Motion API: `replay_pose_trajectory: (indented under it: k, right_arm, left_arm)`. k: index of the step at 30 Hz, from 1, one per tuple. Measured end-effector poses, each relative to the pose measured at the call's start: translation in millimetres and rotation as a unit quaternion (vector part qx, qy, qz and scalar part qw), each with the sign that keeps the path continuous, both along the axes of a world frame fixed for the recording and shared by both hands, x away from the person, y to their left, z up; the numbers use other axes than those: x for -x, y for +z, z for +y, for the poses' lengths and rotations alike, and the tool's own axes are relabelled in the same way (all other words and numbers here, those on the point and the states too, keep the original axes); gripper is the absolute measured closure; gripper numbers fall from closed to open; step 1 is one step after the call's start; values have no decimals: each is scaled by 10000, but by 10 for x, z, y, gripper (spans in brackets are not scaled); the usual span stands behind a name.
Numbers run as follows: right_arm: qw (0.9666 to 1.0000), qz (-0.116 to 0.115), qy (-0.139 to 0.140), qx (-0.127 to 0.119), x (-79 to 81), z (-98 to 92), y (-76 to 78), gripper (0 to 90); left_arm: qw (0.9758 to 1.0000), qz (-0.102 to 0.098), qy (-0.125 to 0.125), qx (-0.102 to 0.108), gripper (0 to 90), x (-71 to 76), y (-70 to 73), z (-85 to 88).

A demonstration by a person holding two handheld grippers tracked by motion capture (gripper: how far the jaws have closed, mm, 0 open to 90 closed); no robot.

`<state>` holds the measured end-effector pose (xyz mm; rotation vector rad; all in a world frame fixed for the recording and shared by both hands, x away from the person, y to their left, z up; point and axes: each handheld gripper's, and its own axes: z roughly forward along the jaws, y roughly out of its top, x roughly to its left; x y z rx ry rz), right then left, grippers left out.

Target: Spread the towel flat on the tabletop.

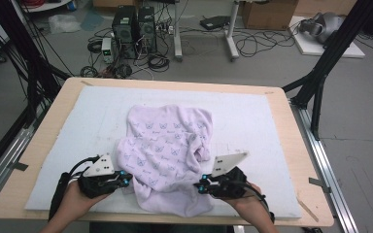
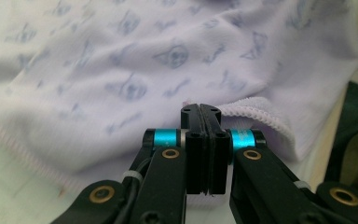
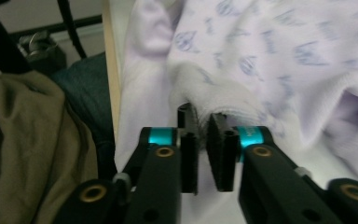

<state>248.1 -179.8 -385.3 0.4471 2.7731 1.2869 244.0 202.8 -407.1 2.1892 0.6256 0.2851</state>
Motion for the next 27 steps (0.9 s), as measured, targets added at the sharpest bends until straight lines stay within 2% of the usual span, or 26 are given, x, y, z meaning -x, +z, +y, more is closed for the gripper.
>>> replay_pose_trajectory:
  k: [1, 3, 4, 6, 8, 11, 14, 15, 17, 19, 21, 23, 27]
  right_arm:
    - [10000, 11, 74, -16, -8, 46, -26, 756]
    - [9998, -73, 107, -148, -25, 79, -5, 695]
    - [9998, -81, 70, -193, -38, 72, 18, 666]
    - [9992, -116, -18, -390, -90, 29, 79, 668]
    - [9981, -105, -147, -587, -165, -28, 120, 676]
    - [9978, -150, -214, -603, -238, -67, 140, 677]
    - [9973, -82, -148, -710, -242, -102, 191, 688]
    - [9978, -78, -148, -640, -226, -110, 214, 687]
    - [9990, 84, -102, -428, -202, -135, 234, 668]
    - [9996, 92, -183, -176, -170, -178, 208, 660]
    - [9994, 101, -310, -89, -155, -260, 154, 652]
    - [9986, 128, -464, -230, -151, -390, 109, 652]
    - [9960, -92, -675, -580, -189, -521, 175, 679]
  left_arm:
    - [9999, -1, 84, -82, 888, -1, -7, 56]
    - [9998, 16, 189, -101, 868, -7, 7, 131]
    - [9997, 32, 240, -66, 821, -13, 27, 163]
    - [9996, -6, 278, 31, 776, -31, 88, 203]
    - [9995, -76, 295, 122, 736, -58, 152, 195]
    - [9994, -145, 233, 224, 700, -117, 213, 121]
    - [9994, -162, 162, 249, 675, -179, 224, 21]
    - [9995, -161, 141, 243, 669, -198, 215, -13]
    - [9997, -130, 69, 219, 657, -235, 182, -79]
    - [9997, -95, 28, 213, 650, -261, 140, -138]
    - [9998, -66, -6, 203, 648, -280, 90, -181]
    - [9999, -31, -11, 160, 647, -289, 35, -206]
    - [10000, 87, -13, 31, 648, -314, -75, -199]
